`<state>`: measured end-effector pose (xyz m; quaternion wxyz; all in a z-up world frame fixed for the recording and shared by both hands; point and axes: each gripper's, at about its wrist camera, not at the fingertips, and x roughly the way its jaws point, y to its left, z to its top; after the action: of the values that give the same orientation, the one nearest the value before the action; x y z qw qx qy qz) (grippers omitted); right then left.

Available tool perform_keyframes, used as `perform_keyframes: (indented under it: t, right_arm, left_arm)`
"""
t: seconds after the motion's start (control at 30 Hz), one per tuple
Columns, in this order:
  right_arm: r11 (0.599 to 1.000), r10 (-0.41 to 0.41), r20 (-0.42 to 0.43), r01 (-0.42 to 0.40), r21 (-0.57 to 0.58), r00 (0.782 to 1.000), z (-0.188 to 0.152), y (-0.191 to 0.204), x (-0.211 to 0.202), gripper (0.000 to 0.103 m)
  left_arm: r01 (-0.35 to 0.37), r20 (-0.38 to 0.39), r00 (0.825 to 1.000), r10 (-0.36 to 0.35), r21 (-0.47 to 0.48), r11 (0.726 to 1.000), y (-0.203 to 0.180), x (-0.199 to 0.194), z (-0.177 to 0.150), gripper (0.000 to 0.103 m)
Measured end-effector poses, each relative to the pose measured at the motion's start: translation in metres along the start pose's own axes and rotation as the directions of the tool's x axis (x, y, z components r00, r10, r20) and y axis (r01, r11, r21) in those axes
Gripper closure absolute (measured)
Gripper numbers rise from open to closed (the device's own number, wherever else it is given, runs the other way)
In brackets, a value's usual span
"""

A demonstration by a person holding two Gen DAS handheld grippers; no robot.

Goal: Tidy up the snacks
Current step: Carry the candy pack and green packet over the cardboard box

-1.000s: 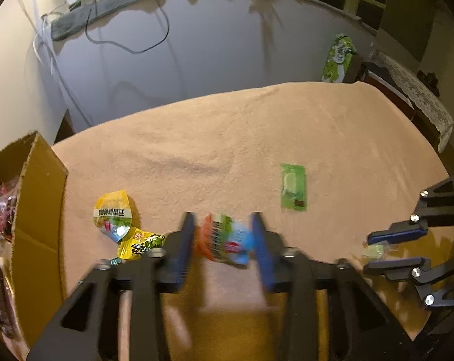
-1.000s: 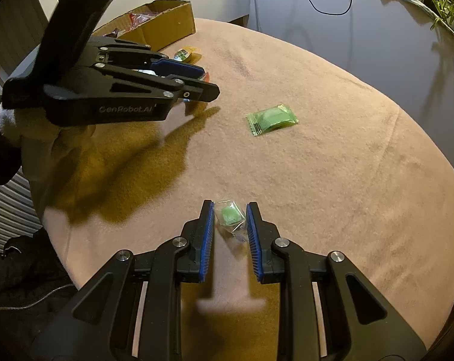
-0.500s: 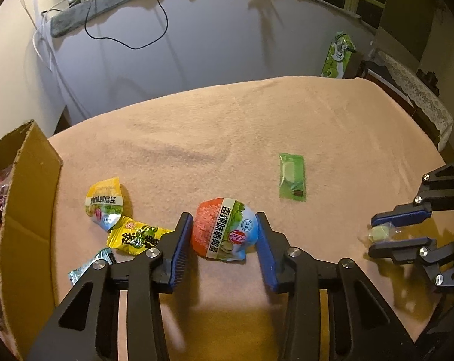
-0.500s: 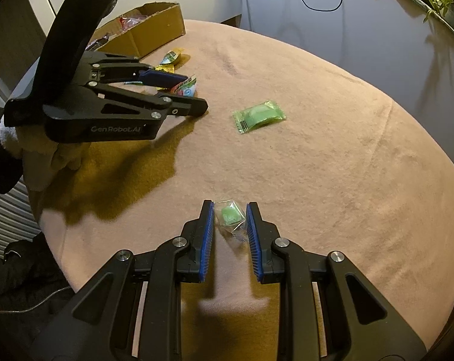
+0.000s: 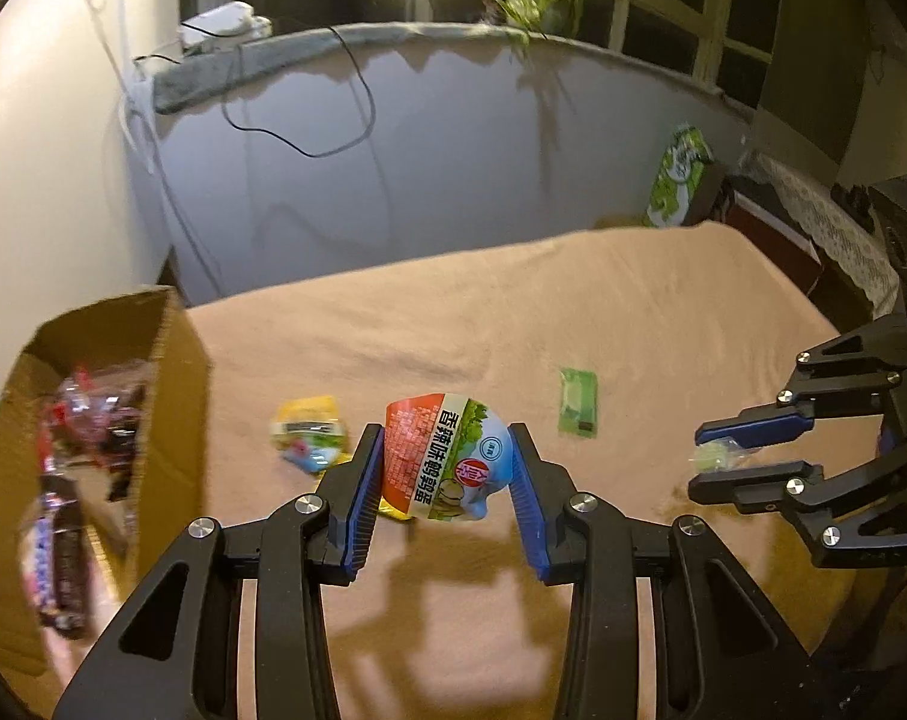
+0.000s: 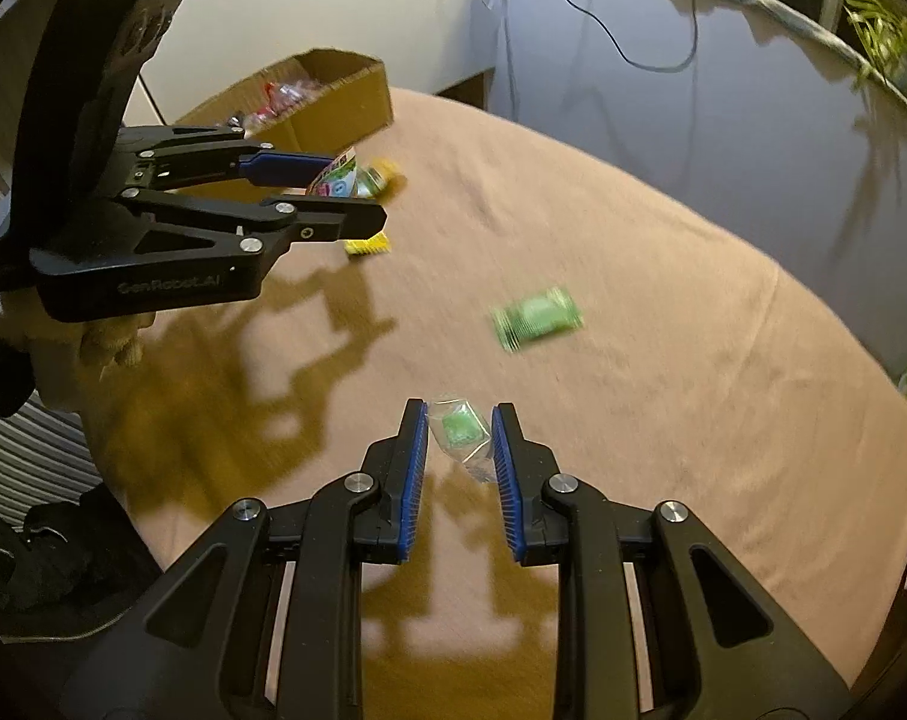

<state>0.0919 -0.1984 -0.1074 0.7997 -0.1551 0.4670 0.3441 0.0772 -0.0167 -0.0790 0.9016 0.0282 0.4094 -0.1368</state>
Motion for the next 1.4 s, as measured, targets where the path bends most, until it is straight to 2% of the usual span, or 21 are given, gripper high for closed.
perform_keyframes:
  t: [0.33, 0.67, 1.0, 1.4]
  right_arm:
    - [0.993, 0.049, 0.046, -0.043, -0.111, 0.998, 0.05, 0.047, -0.001, 0.08]
    - [0.971, 0.118, 0.058, -0.103, -0.218, 0.991, 0.099, 0.106, 0.018, 0.08]
    - [0.941, 0.181, 0.038, -0.162, -0.298, 0.983, 0.123, 0.157, 0.04, 0.08]
    - [0.913, 0.196, 0.003, -0.182, -0.366, 0.981, 0.137, 0.202, 0.065, 0.08]
  left_arm:
    - [-0.074, 0.051, 0.996, 0.079, -0.094, 0.993, 0.052, -0.047, -0.016, 0.065]
    - [-0.148, 0.052, 0.986, 0.161, -0.194, 0.97, 0.106, -0.079, -0.044, 0.065]
    - [-0.191, 0.042, 0.977, 0.209, -0.257, 0.947, 0.142, -0.095, -0.067, 0.065]
    - [-0.198, 0.028, 0.976, 0.217, -0.31, 0.93, 0.166, -0.097, -0.08, 0.064]
